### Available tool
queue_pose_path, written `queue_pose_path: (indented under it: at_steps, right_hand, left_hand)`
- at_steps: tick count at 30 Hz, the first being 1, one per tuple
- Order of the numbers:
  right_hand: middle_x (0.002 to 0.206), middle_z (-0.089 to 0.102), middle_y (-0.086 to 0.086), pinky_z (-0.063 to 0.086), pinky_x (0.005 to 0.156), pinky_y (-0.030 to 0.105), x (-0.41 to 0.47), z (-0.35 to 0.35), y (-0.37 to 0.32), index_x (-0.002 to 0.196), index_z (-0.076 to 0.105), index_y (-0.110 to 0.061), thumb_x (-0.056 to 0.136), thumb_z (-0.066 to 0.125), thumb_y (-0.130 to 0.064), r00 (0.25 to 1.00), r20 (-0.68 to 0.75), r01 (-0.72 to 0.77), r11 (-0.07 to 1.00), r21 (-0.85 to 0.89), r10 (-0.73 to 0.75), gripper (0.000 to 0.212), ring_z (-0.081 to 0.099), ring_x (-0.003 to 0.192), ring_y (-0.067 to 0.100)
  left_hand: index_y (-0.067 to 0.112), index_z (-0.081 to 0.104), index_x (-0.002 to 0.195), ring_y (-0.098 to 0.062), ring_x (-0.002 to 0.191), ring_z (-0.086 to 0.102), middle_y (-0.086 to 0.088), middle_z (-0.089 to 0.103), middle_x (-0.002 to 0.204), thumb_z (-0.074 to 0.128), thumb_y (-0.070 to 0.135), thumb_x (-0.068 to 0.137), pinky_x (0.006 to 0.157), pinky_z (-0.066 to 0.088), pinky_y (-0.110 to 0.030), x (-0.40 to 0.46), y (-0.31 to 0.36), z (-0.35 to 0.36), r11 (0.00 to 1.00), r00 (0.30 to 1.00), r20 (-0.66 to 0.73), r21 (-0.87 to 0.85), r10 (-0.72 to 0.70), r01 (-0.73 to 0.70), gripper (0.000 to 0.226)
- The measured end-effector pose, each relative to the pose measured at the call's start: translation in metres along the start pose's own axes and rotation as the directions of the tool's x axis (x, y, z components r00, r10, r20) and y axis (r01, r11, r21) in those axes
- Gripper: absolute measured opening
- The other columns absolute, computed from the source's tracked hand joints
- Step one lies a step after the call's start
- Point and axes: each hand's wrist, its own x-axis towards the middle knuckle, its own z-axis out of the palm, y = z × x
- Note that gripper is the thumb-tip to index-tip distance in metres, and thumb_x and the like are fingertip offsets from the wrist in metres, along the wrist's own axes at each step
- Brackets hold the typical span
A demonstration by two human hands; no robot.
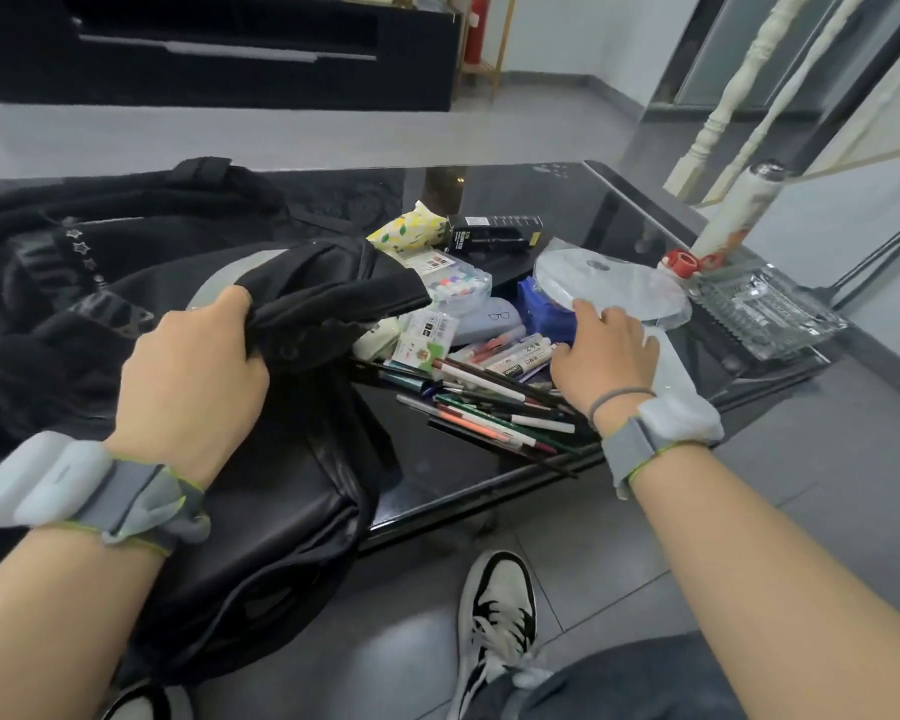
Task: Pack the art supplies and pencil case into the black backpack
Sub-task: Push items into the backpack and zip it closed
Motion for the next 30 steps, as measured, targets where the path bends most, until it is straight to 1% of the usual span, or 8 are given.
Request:
queue_pose_path:
  at_steps: [3, 5, 8, 12, 15, 18, 22, 30]
  right_hand:
    - [0.151, 0.031, 0.014, 0.024, 0.110, 0.058, 0.006, 0.009, 0.038, 0.145, 0.035, -0.031, 0.095, 0.047, -0.037, 0.989, 0.049, -0.137, 0.991, -0.002, 0.137, 0.052, 0.023, 0.140, 0.038]
    - [0.158, 0.020, 0.010, 0.022, 0.111, 0.061, 0.005, 0.018, 0.058, 0.148, 0.029, -0.036, 0.098, 0.040, -0.041, 0.972, 0.117, -0.206, 0.978, -0.011, 0.206, 0.051, 0.014, 0.144, 0.038]
    - [0.155, 0.019, 0.009, 0.033, 0.103, 0.057, -0.002, 0.027, 0.072, 0.149, 0.024, -0.039, 0.101, 0.035, -0.037, 0.951, 0.181, -0.256, 0.967, 0.014, 0.249, 0.050, 0.023, 0.136, 0.041]
    - [0.145, 0.024, 0.014, 0.039, 0.087, 0.047, -0.003, 0.026, 0.072, 0.147, 0.028, -0.037, 0.096, 0.047, -0.026, 0.954, 0.143, -0.275, 0.960, 0.048, 0.265, 0.056, 0.035, 0.119, 0.041]
    - [0.135, 0.035, 0.021, 0.039, 0.087, 0.044, -0.003, 0.028, 0.076, 0.150, 0.022, -0.042, 0.096, 0.048, -0.026, 0.938, 0.161, -0.318, 0.947, 0.045, 0.307, 0.062, 0.040, 0.114, 0.041]
    - [0.133, 0.037, 0.022, 0.038, 0.090, 0.047, -0.001, 0.027, 0.078, 0.150, 0.020, -0.046, 0.096, 0.045, -0.023, 0.930, 0.185, -0.337, 0.938, 0.078, 0.318, 0.063, 0.043, 0.114, 0.041]
    - [0.134, 0.034, 0.020, 0.038, 0.091, 0.051, -0.001, 0.022, 0.074, 0.148, 0.028, -0.044, 0.094, 0.047, -0.014, 0.931, 0.147, -0.352, 0.927, 0.127, 0.334, 0.065, 0.038, 0.118, 0.041]
    - [0.134, 0.039, 0.019, 0.032, 0.099, 0.054, 0.003, -0.016, 0.069, 0.135, 0.054, -0.035, 0.090, 0.047, -0.012, 0.956, -0.034, -0.288, 0.957, 0.045, 0.290, 0.051, 0.036, 0.125, 0.040]
  left_hand:
    - [0.007, 0.050, 0.101, -0.034, 0.062, 0.042, -0.013, 0.042, 0.069, 0.054, 0.008, 0.087, 0.060, 0.040, -0.044, -0.005, 0.007, 0.004, 1.000, 0.999, 0.023, 0.012, 0.024, -0.024, 0.014]
    - [0.007, 0.050, 0.100, -0.035, 0.063, 0.043, -0.013, 0.042, 0.069, 0.055, 0.008, 0.088, 0.060, 0.040, -0.043, -0.007, 0.009, 0.006, 0.999, 0.999, 0.038, 0.024, 0.023, -0.024, 0.014]
    - [0.008, 0.051, 0.103, -0.038, 0.068, 0.046, -0.020, 0.052, 0.079, 0.054, 0.009, 0.088, 0.062, 0.041, -0.044, -0.009, 0.011, 0.011, 0.998, 0.998, 0.062, 0.060, 0.004, -0.008, 0.015]
    - [0.009, 0.051, 0.105, -0.040, 0.072, 0.048, -0.025, 0.058, 0.091, 0.052, 0.010, 0.089, 0.064, 0.039, -0.043, -0.009, 0.014, 0.016, 0.994, 0.996, 0.076, 0.095, -0.052, 0.045, 0.016]
    - [0.009, 0.052, 0.107, -0.040, 0.073, 0.048, -0.025, 0.058, 0.093, 0.052, 0.009, 0.090, 0.065, 0.039, -0.043, -0.010, 0.016, 0.016, 0.993, 0.995, 0.083, 0.111, -0.058, 0.049, 0.017]
    - [0.010, 0.054, 0.110, -0.043, 0.076, 0.052, -0.026, 0.057, 0.092, 0.052, 0.009, 0.090, 0.066, 0.040, -0.043, -0.009, 0.016, 0.014, 0.992, 0.994, 0.087, 0.111, -0.068, 0.058, 0.020]
    - [0.009, 0.054, 0.110, -0.042, 0.075, 0.052, -0.022, 0.055, 0.087, 0.051, 0.009, 0.091, 0.066, 0.042, -0.045, -0.011, 0.014, 0.007, 0.996, 0.996, 0.074, 0.084, -0.049, 0.042, 0.020]
    - [0.009, 0.051, 0.101, -0.039, 0.071, 0.048, -0.025, 0.058, 0.088, 0.050, 0.011, 0.090, 0.066, 0.043, -0.046, -0.009, 0.005, -0.003, 1.000, 1.000, 0.006, -0.022, -0.023, 0.023, 0.011]
